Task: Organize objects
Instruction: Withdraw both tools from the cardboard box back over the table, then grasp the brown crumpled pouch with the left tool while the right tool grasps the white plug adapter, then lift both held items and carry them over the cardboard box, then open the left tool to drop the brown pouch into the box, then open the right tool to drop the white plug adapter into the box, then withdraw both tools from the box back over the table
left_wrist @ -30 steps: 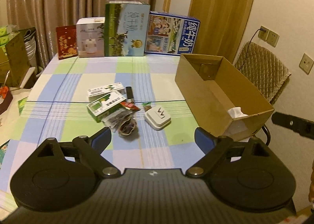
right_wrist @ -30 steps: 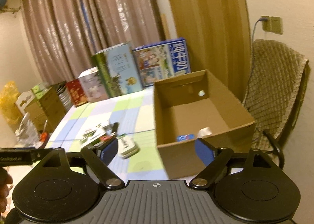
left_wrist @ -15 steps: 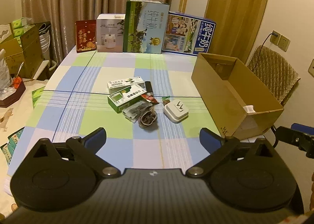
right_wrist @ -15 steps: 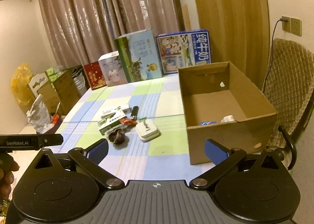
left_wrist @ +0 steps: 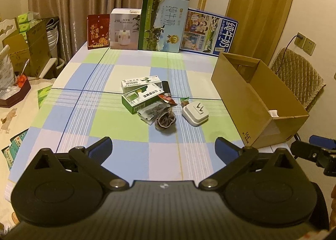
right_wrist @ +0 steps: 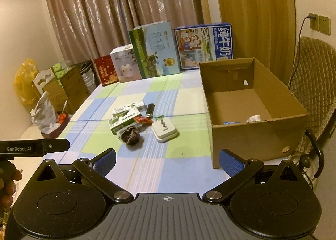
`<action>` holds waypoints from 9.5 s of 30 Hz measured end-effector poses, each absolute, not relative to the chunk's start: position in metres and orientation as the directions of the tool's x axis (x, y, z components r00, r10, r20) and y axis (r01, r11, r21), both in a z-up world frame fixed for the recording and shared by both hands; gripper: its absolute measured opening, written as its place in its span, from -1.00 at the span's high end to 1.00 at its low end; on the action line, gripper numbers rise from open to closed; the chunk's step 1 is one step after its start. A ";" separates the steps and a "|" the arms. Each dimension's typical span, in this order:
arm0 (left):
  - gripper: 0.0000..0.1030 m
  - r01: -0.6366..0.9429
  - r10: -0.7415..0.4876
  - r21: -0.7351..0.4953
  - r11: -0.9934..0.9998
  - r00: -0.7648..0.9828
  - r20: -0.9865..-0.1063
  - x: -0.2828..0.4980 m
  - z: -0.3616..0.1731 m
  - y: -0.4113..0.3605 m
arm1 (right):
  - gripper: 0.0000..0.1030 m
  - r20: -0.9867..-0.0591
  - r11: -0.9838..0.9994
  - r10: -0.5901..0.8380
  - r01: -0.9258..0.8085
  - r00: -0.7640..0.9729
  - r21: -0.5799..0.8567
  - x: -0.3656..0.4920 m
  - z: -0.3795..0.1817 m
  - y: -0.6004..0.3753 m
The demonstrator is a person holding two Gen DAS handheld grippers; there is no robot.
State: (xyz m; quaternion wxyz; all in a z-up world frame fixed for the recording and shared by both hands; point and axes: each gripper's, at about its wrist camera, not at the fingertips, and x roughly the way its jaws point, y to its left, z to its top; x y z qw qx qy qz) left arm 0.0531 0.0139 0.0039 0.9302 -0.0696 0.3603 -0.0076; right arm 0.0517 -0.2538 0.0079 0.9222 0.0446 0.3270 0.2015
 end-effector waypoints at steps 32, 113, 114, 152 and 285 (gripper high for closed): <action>-0.98 -0.045 -0.071 -0.145 0.988 0.709 -0.702 0.082 -0.025 0.041 | -0.97 -0.640 0.894 0.424 -0.408 0.640 0.185 0.096 -0.028 -0.204; 0.71 0.254 -0.186 -0.017 0.967 0.658 -0.730 0.205 -0.136 0.000 | -0.24 -0.761 0.886 0.371 -0.449 0.532 0.118 0.269 -0.140 -0.153; 0.71 0.253 -0.187 -0.020 0.967 0.657 -0.730 0.203 -0.135 -0.001 | -0.24 -0.757 0.888 0.370 -0.446 0.538 0.117 0.265 -0.137 -0.155; 0.71 0.205 -0.213 -0.092 0.974 0.705 -0.676 0.061 -0.012 -0.074 | -0.24 -0.648 0.938 0.335 -0.308 0.684 0.160 0.067 -0.006 -0.274; -0.98 0.078 -0.135 -0.117 0.990 0.763 -0.632 0.068 0.012 -0.045 | -0.97 -0.619 0.953 0.303 -0.238 0.725 0.188 0.074 0.024 -0.309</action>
